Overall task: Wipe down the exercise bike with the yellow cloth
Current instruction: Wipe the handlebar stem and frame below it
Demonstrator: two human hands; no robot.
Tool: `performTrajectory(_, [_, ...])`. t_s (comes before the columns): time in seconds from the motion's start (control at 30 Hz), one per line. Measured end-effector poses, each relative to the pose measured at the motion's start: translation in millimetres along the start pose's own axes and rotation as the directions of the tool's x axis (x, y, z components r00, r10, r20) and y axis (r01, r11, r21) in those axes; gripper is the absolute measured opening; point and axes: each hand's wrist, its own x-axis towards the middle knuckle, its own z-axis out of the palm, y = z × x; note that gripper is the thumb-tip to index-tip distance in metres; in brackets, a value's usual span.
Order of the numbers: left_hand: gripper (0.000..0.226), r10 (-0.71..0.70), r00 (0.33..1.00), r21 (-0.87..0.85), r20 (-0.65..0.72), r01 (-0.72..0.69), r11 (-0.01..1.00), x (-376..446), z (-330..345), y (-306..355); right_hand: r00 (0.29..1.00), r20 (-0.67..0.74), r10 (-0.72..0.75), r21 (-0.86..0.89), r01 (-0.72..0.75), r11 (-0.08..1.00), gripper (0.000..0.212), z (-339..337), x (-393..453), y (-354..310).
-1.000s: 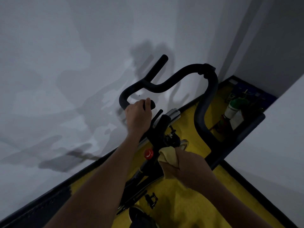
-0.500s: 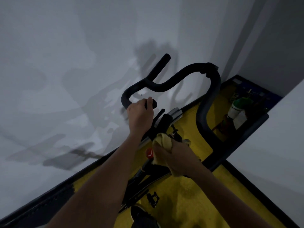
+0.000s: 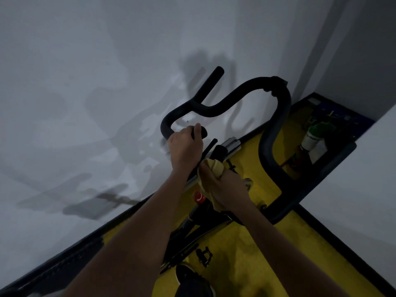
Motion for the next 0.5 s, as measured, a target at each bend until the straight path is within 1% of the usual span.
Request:
performTrajectory(0.03, [0.048,0.001,1.0,0.013,0.003,-0.001,1.0,-1,1,-1,0.999,0.034,-0.007,-0.029,0.008,1.0,0.058,-3,-7,4])
performTrajectory(0.1, [0.045,0.001,1.0,0.019,0.003,-0.001,1.0,-3,0,0,0.995,0.104,-0.001,-0.164,0.018,0.986,0.054,-13,-22,17])
performTrajectory(0.2, [0.04,0.02,1.0,0.008,0.005,-0.02,1.0,-3,0,2,0.989,0.146,0.001,-0.385,0.056,0.921,0.069,-30,-41,32])
performTrajectory(0.27, [0.04,0.031,1.0,0.012,0.001,-0.031,0.999,-2,2,-1,0.988,0.155,-0.029,-0.428,0.093,0.899,0.071,-36,-46,37])
performTrajectory(0.33, [0.043,0.032,0.999,0.023,-0.006,-0.032,0.999,0,5,-4,0.983,0.18,-0.033,-0.412,0.106,0.905,0.064,-38,-45,36])
performTrajectory(0.37, [0.046,0.031,0.999,0.031,-0.012,-0.031,0.999,1,6,-4,0.98,0.193,-0.04,-0.373,0.111,0.921,0.053,-36,-42,32])
performTrajectory(0.4, [0.048,0.032,0.999,0.04,-0.018,-0.032,0.999,2,7,-5,0.979,0.201,-0.038,-0.294,0.097,0.951,0.042,-33,-36,27])
performTrajectory(0.43, [0.047,0.033,0.999,0.044,-0.02,-0.032,0.999,3,7,-6,0.98,0.195,-0.036,-0.192,0.074,0.979,0.039,-28,-27,21])
performTrajectory(0.5, [0.043,0.038,0.999,0.049,-0.022,-0.037,0.998,4,8,-8,0.995,0.104,0.0,-0.012,0.001,1.0,0.053,-14,-5,12])
